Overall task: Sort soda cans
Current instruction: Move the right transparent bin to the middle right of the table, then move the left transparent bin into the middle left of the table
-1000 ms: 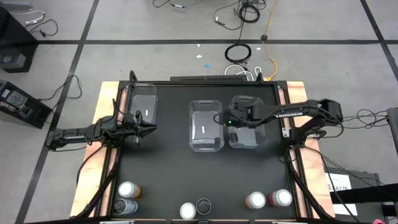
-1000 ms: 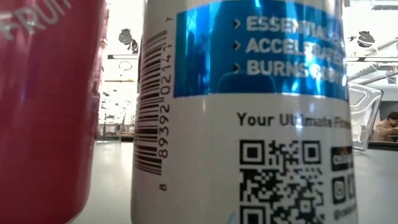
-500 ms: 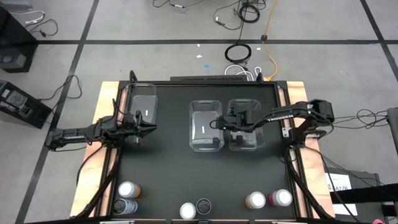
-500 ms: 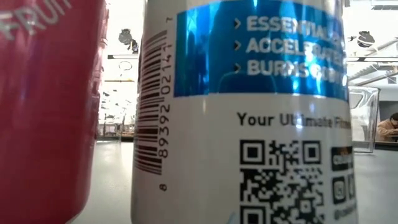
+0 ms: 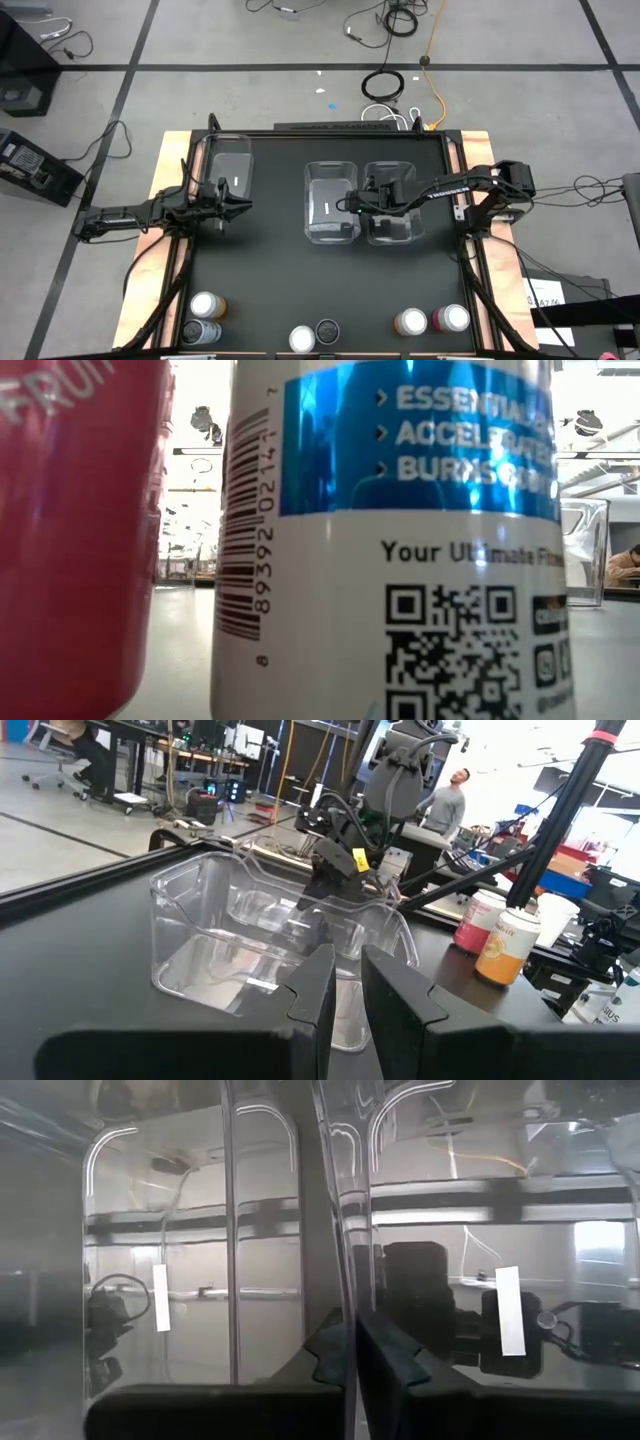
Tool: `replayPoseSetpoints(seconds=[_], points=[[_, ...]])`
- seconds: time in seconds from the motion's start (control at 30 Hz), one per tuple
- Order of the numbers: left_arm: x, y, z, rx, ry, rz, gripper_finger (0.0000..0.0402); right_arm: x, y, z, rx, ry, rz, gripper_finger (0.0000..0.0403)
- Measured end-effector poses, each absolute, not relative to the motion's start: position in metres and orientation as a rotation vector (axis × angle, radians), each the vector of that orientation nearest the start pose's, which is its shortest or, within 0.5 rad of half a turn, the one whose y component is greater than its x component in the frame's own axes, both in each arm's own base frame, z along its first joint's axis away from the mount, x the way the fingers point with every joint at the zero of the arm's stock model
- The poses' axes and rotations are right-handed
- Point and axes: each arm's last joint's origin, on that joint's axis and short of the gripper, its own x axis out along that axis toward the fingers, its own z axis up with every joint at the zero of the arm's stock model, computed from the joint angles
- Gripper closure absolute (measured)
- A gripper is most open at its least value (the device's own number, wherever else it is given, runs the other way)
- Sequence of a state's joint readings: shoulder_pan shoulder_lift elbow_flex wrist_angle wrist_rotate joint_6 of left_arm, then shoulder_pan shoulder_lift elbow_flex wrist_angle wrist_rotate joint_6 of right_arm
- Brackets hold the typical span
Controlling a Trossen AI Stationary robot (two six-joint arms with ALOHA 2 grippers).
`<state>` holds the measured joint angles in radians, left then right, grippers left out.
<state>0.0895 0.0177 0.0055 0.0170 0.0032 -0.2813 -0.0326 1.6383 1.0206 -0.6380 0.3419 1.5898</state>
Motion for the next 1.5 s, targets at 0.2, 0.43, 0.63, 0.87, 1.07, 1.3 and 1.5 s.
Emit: replayPoseSetpoints(seconds=[0.2, 0.43, 0.63, 0.87, 1.07, 1.3, 1.5], points=[[0.098, 0.009, 0.166, -0.281, -0.017, 0.085, 0.0338, 0.301, -0.020, 0.184, 1.158, 0.688, -1.191, 0.0378], [0.098, 0.009, 0.166, -0.281, -0.017, 0.085, 0.0338, 0.301, -0.020, 0.183, 1.154, 0.694, -1.191, 0.0343], [0.098, 0.009, 0.166, -0.281, -0.017, 0.085, 0.0338, 0.301, -0.020, 0.183, 1.138, 0.708, -1.180, 0.0318], [0.098, 0.009, 0.166, -0.281, -0.017, 0.085, 0.0338, 0.293, -0.021, 0.195, 1.128, 0.704, -1.179, 0.0309], [0.098, 0.009, 0.166, -0.281, -0.017, 0.085, 0.0338, 0.283, -0.023, 0.217, 1.106, 0.637, -1.137, 0.0309], [0.098, 0.009, 0.166, -0.281, -0.017, 0.085, 0.0338, 0.267, -0.024, 0.251, 1.051, 0.535, -1.049, 0.0309], [0.098, 0.009, 0.166, -0.281, -0.017, 0.085, 0.0338, 0.246, -0.027, 0.284, 0.923, 0.437, -0.956, 0.0309]])
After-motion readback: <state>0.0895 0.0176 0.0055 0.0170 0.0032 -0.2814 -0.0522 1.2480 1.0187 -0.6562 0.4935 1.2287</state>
